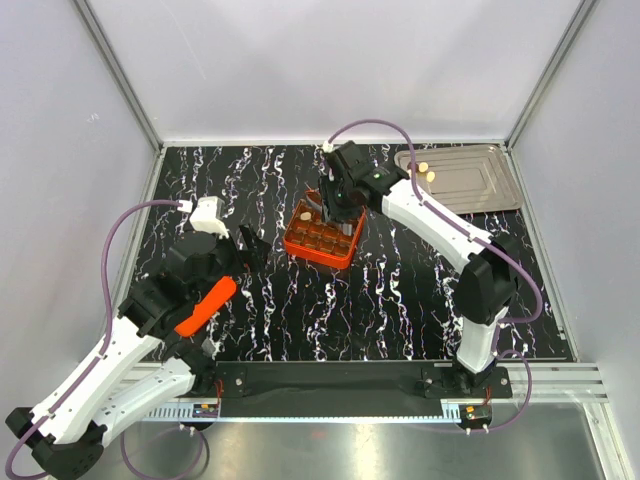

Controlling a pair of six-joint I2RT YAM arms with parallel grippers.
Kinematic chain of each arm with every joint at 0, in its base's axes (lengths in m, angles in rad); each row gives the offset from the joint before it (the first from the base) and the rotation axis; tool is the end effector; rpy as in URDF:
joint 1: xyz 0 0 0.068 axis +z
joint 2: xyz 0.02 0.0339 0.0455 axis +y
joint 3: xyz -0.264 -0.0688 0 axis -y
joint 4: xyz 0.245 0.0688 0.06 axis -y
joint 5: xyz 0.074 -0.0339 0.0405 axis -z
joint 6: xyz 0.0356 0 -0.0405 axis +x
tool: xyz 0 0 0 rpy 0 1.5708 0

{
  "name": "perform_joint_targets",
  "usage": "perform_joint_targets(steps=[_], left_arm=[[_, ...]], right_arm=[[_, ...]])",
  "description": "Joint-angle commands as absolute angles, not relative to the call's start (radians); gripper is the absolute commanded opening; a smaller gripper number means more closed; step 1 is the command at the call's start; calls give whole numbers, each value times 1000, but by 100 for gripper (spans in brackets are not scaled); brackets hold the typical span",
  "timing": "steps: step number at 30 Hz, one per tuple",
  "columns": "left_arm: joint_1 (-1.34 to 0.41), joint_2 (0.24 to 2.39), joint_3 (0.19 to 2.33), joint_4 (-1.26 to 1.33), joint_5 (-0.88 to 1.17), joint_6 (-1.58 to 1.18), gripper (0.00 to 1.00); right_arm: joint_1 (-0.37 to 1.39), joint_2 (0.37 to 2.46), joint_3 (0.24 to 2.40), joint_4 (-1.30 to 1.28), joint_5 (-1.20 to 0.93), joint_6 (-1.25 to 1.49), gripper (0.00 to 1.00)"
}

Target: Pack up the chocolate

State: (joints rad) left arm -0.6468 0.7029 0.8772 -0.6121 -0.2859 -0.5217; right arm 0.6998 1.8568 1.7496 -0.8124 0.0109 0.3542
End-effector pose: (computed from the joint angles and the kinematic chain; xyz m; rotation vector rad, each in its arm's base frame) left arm 0.1237 -0.0808 0.3399 -0.0580 2.0191 -0.4642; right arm 0.3146 0.2644 0.3130 -0.4324 2.5045 0.4196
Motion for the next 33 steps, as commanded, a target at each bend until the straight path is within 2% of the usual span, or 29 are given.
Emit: perform_joint_targets(steps=[1, 5, 8, 17, 33], left_arm=[[-647, 701, 896, -575, -295, -522, 99], [-647, 701, 894, -575, -298, -517, 99], [-647, 701, 899, -577, -298, -514, 99], [-647, 701, 896, -577, -298, -506, 99], [-647, 733, 894, -569, -302, -508, 99]], right_arm=[[703, 1824, 1876, -834, 122, 305, 47], [641, 1810, 1916, -873, 207, 259, 48], [511, 1806, 1910, -888, 218, 241, 48], [214, 1841, 1775, -836, 298, 203, 48], [107, 2026, 1847, -778, 204, 207, 49]])
